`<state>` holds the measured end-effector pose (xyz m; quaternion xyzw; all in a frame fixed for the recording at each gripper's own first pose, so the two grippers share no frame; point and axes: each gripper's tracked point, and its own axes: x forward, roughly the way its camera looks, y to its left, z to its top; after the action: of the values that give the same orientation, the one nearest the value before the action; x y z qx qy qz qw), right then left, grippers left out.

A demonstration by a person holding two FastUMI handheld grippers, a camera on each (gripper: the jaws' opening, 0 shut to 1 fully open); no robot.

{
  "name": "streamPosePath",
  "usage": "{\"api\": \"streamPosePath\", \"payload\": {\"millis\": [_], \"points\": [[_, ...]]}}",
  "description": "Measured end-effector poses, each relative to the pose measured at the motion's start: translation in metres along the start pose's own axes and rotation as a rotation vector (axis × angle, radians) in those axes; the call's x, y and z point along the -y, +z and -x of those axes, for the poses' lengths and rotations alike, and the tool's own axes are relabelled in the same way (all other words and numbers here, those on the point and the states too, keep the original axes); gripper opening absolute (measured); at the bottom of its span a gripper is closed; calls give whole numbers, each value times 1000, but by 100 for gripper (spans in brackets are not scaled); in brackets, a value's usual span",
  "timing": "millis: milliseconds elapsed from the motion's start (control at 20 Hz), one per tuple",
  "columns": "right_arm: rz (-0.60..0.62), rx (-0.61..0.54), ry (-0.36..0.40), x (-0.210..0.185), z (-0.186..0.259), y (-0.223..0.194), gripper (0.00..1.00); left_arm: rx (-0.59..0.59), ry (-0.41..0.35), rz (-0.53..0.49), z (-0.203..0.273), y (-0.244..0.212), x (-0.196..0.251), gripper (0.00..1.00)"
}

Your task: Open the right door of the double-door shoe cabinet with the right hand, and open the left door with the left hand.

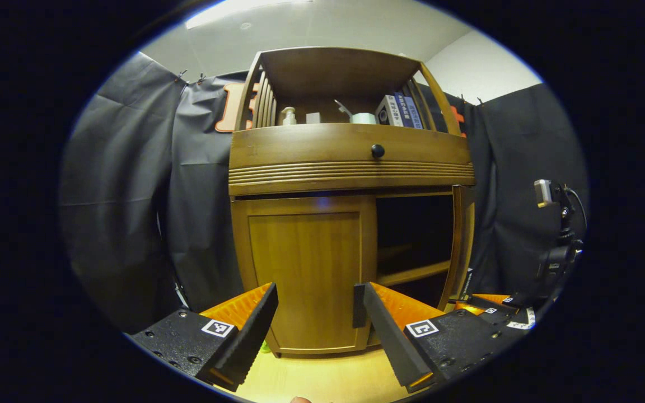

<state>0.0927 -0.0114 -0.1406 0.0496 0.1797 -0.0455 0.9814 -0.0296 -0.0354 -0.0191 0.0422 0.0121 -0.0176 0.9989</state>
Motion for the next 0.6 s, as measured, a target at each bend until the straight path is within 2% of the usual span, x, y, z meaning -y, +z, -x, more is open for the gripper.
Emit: {"api": "streamPosePath", "payload": {"millis": [200, 250, 300, 600], "points": [[-12, 5, -32, 11, 4, 11, 25, -5, -48, -7, -1, -2, 27, 95], [-12, 9, -43, 15, 6, 14, 25, -5, -58, -8, -2, -3, 32, 92], [-10, 12, -57, 19, 8, 15, 25, -6, -67, -9, -2, -3, 38, 94], [17, 26, -117, 45, 19, 15, 25, -19, -103, 0, -12, -10, 62, 92]]}}
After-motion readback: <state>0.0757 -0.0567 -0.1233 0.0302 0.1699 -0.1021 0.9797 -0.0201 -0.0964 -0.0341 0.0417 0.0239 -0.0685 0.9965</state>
